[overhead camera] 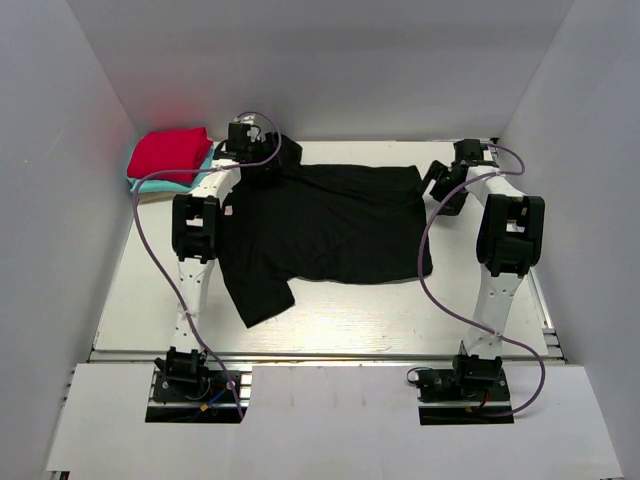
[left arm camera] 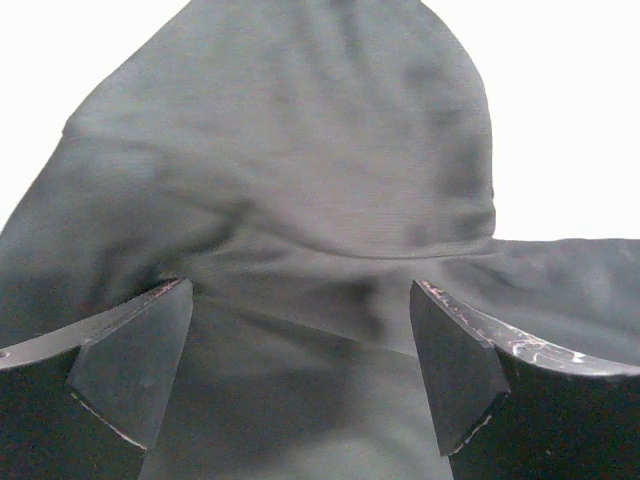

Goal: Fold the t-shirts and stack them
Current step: Flatten out the tshirt, then grap the side of the flattened tshirt closest away from the robot with both arms

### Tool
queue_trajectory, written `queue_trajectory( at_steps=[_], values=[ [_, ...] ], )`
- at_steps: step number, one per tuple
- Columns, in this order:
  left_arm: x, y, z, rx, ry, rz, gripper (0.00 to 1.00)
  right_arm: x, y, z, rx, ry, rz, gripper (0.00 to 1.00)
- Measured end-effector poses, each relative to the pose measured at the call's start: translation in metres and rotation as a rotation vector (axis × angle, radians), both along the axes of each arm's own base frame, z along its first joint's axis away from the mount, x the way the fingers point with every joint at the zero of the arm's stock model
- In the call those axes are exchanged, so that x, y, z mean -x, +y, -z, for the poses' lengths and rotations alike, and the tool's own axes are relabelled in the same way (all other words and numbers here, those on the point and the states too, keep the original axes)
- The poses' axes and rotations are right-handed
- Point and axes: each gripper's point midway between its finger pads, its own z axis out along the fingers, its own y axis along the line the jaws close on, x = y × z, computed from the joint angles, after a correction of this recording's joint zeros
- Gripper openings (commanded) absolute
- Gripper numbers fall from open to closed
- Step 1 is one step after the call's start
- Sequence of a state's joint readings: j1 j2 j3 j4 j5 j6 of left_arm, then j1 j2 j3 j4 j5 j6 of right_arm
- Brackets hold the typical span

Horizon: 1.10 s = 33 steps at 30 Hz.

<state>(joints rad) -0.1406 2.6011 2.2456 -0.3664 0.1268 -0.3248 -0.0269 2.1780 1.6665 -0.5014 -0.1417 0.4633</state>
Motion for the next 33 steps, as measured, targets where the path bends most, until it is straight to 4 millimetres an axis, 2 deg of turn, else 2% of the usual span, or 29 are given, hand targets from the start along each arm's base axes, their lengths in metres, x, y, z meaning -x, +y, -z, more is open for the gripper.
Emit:
queue_trajectory(
  at_steps=[4, 9, 11, 14, 16, 18, 20, 22, 23, 25, 27, 32, 33],
  values=[
    [-0.001, -0.011, -0.005, 0.068, -0.048, 0.074, 1.00, 0.002, -0.008, -0.001, 0.017, -0.004, -0.039, 0.90],
    [0.005, -0.016, -0.012, 0.093, -0.030, 0.138, 1.00, 0.004, -0.001, -0.007, 0.021, -0.020, -0.103, 0.90],
    [0.009, -0.021, -0.016, 0.083, -0.024, 0.154, 1.00, 0.009, 0.002, -0.019, 0.036, -0.041, -0.118, 0.90],
    [0.024, -0.023, -0.031, 0.055, -0.002, 0.164, 1.00, 0.024, 0.004, -0.053, 0.062, -0.104, -0.129, 0.90],
    [0.046, -0.020, -0.051, 0.033, 0.024, 0.164, 1.00, 0.043, 0.006, -0.079, 0.078, -0.155, -0.126, 0.90],
    [0.078, -0.012, -0.082, 0.005, 0.030, 0.138, 1.00, 0.068, 0.009, -0.098, 0.089, -0.192, -0.119, 0.90],
    [0.116, 0.000, -0.112, -0.015, 0.018, 0.100, 1.00, 0.092, 0.011, -0.106, 0.094, -0.225, -0.098, 0.90],
    [0.163, 0.010, -0.142, -0.011, -0.014, 0.058, 1.00, 0.119, 0.013, -0.103, 0.090, -0.227, -0.082, 0.90],
    [0.190, 0.015, -0.150, -0.001, -0.030, 0.030, 1.00, 0.137, 0.015, -0.093, 0.085, -0.212, -0.075, 0.90],
    [0.245, 0.022, -0.152, 0.030, -0.041, -0.022, 1.00, 0.155, 0.017, -0.081, 0.080, -0.186, -0.066, 0.90],
    [0.294, 0.022, -0.136, 0.065, -0.004, -0.042, 1.00, 0.174, 0.016, -0.066, 0.082, -0.144, -0.050, 0.90],
    [0.402, 0.028, -0.046, 0.063, 0.281, -0.086, 1.00, 0.195, 0.013, -0.053, 0.090, -0.116, -0.025, 0.90],
    [0.418, 0.030, -0.036, 0.064, 0.316, -0.095, 1.00, 0.197, 0.013, -0.052, 0.090, -0.116, -0.023, 0.90]
  ],
)
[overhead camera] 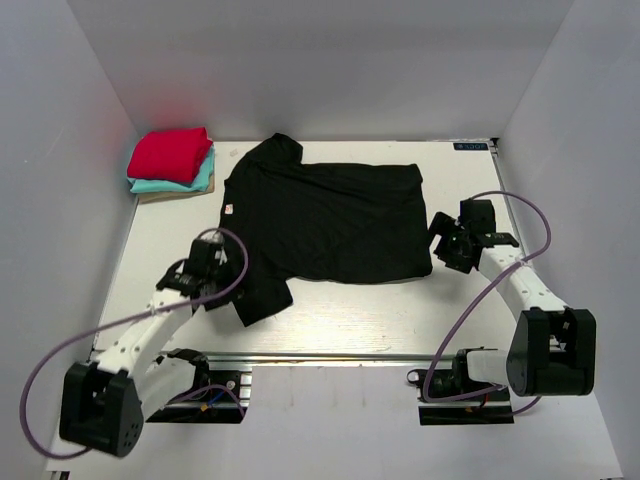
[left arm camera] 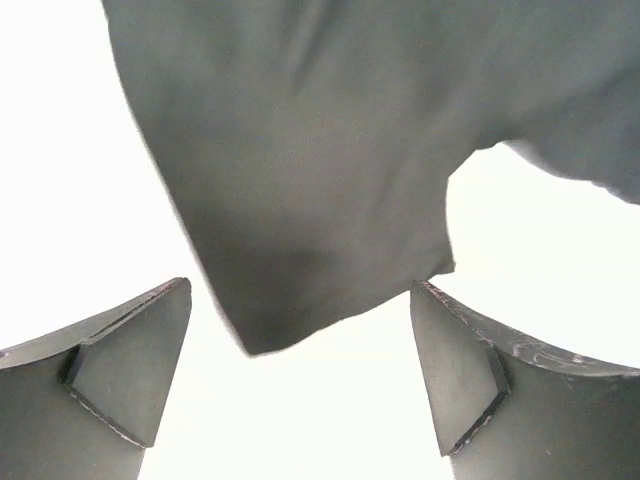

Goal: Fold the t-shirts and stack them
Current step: Grap the side of the flattened tshirt closest away from the robot with both arms

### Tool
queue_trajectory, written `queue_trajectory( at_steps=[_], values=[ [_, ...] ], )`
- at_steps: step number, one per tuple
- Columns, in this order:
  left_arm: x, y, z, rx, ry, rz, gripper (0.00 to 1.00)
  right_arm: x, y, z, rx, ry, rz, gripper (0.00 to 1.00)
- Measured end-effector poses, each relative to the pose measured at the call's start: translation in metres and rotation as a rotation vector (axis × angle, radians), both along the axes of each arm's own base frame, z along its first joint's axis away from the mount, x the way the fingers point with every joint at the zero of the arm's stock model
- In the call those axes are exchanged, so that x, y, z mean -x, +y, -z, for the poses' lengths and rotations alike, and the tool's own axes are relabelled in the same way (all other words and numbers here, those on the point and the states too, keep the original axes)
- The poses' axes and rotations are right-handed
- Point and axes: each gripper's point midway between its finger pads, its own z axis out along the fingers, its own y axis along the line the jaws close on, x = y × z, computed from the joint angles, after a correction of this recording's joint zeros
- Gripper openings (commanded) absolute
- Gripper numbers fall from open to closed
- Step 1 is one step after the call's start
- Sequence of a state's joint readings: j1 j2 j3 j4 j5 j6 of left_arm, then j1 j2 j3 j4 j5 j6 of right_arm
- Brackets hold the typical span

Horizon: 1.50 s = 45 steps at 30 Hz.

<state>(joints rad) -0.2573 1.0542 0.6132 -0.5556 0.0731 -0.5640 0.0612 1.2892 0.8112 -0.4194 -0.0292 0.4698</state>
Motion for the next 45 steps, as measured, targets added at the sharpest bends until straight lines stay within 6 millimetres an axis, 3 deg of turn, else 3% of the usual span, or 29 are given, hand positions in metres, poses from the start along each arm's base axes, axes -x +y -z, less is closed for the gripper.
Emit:
queue_trajectory(
  at_steps=[2, 4, 8, 12, 22, 23, 25, 28, 32, 33, 36, 40, 45],
  values=[
    [0.034, 0.005, 0.017, 0.005, 0.064, -0.021, 1.00, 0.005, 0.000, 0.003, -0.002, 0.001, 0.004, 0.90],
    [0.053, 0.007, 0.024, 0.015, 0.093, -0.033, 1.00, 0.009, 0.000, 0.008, -0.004, 0.012, 0.007, 0.90],
    [0.062, 0.003, 0.032, 0.025, 0.138, -0.043, 1.00, 0.017, 0.001, 0.017, -0.014, 0.039, 0.008, 0.90],
    [0.065, 0.002, 0.047, 0.007, 0.209, -0.047, 0.93, 0.018, 0.003, 0.019, -0.020, 0.044, 0.002, 0.90],
    [0.055, -0.008, 0.056, 0.026, 0.170, -0.031, 0.36, 0.022, 0.008, 0.033, -0.036, 0.091, -0.012, 0.90],
    [0.053, -0.010, 0.057, 0.034, 0.164, -0.026, 0.20, 0.023, 0.008, 0.036, -0.036, 0.100, -0.011, 0.88],
    [0.051, -0.013, 0.059, 0.045, 0.159, -0.018, 0.02, 0.027, 0.009, 0.045, -0.036, 0.122, -0.011, 0.84],
    [0.048, -0.019, 0.059, 0.072, 0.142, 0.001, 0.00, 0.031, 0.010, 0.059, -0.041, 0.161, -0.010, 0.79],
    [0.047, -0.024, 0.058, 0.093, 0.133, 0.021, 0.00, 0.018, 0.017, 0.062, -0.074, 0.135, -0.011, 0.50],
    [0.048, -0.025, 0.058, 0.095, 0.134, 0.024, 0.00, 0.016, 0.019, 0.063, -0.082, 0.132, -0.014, 0.27],
    [0.057, -0.024, 0.057, 0.095, 0.154, 0.035, 0.00, 0.018, 0.022, 0.068, -0.098, 0.148, -0.010, 0.07],
    [0.073, -0.023, 0.053, 0.104, 0.197, 0.052, 0.00, 0.024, 0.024, 0.070, -0.113, 0.163, -0.004, 0.00],
    [0.093, -0.028, 0.047, 0.138, 0.281, 0.087, 0.00, 0.043, 0.021, 0.069, -0.101, 0.190, 0.005, 0.00]
  ],
)
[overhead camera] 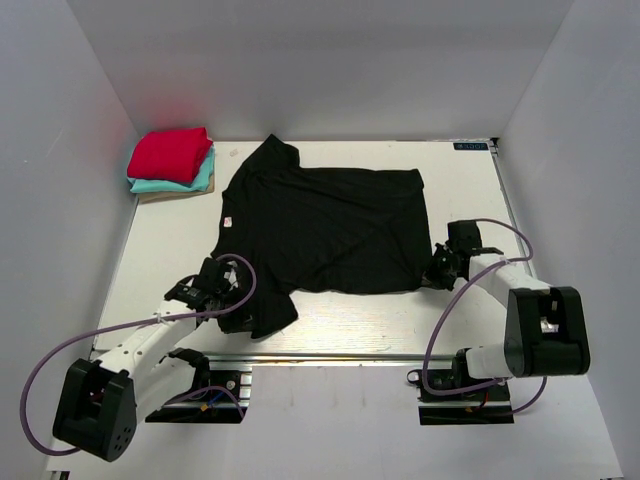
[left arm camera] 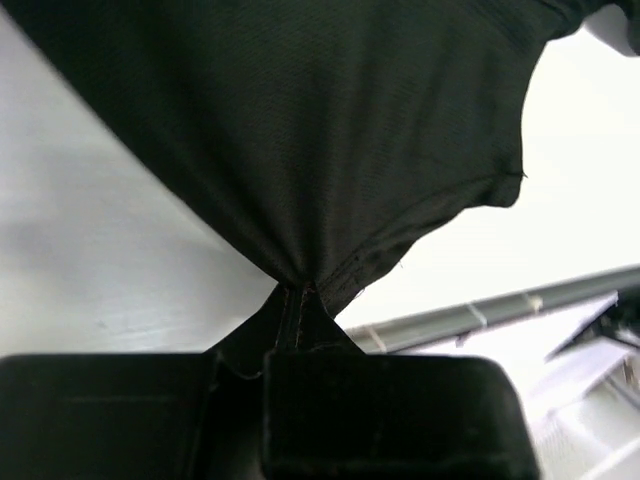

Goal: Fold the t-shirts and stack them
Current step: Grap the side of the flattened tshirt closest away from the robot with both arms, then fold the flattened tshirt in 1/3 of the way

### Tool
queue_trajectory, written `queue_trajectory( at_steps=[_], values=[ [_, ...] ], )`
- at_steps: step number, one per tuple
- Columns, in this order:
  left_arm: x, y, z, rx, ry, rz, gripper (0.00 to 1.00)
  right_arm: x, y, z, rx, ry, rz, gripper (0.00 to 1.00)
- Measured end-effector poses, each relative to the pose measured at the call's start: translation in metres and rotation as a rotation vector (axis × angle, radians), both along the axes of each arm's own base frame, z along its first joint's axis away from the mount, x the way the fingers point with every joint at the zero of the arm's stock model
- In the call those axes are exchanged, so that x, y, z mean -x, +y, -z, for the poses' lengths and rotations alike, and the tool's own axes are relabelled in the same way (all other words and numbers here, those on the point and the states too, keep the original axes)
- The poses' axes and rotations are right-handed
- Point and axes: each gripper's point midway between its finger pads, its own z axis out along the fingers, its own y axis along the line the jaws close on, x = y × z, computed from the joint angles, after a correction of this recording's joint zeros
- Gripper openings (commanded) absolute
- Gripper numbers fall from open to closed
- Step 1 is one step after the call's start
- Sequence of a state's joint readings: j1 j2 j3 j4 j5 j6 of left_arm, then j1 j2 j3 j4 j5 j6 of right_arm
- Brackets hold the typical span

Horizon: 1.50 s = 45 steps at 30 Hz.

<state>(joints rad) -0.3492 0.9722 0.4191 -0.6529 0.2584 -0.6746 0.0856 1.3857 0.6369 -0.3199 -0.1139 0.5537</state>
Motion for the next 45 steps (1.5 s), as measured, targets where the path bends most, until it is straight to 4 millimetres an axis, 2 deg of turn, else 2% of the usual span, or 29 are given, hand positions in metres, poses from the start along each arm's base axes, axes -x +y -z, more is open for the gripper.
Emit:
queue_trajectory(
  at_steps=[4, 7, 11, 14, 16, 22, 24, 30, 36, 40, 45],
  values=[
    [0.010, -0.003, -0.005, 0.020, 0.043, 0.040, 0.00, 0.017, -0.002, 0.000, 0.004, 0.021, 0.002, 0.00],
    [0.000, -0.008, -0.019, 0.029, 0.019, 0.069, 0.00, 0.019, -0.002, -0.001, 0.002, 0.023, -0.001, 0.00],
    [-0.039, -0.023, -0.056, 0.065, -0.112, 0.103, 0.00, 0.014, -0.001, -0.007, 0.001, 0.023, -0.013, 0.00],
    [-0.075, -0.035, -0.087, 0.093, -0.239, 0.117, 0.00, -0.004, 0.001, -0.021, 0.001, -0.008, -0.017, 0.00],
    [-0.094, -0.040, -0.099, 0.106, -0.299, 0.119, 0.00, -0.019, 0.002, -0.032, 0.001, -0.039, -0.021, 0.00],
    [-0.149, -0.052, -0.112, 0.089, -0.385, 0.105, 0.00, -0.052, 0.004, -0.052, 0.005, -0.076, -0.032, 0.00],
    [-0.174, -0.054, -0.117, 0.067, -0.409, 0.097, 0.00, -0.061, 0.004, -0.055, 0.009, -0.077, -0.034, 0.00],
    [-0.235, -0.055, -0.149, 0.018, -0.532, 0.056, 0.00, -0.089, 0.004, -0.067, 0.024, -0.089, -0.034, 0.00],
    [-0.269, -0.043, -0.167, -0.037, -0.624, 0.028, 0.00, -0.109, 0.002, -0.070, 0.048, -0.076, -0.047, 0.00],
    [-0.286, -0.034, -0.170, -0.074, -0.664, 0.018, 0.00, -0.114, 0.001, -0.069, 0.062, -0.059, -0.061, 0.00],
    [-0.316, -0.018, -0.167, -0.131, -0.686, -0.022, 0.00, -0.123, -0.002, -0.063, 0.085, -0.016, -0.066, 0.00]
  ],
)
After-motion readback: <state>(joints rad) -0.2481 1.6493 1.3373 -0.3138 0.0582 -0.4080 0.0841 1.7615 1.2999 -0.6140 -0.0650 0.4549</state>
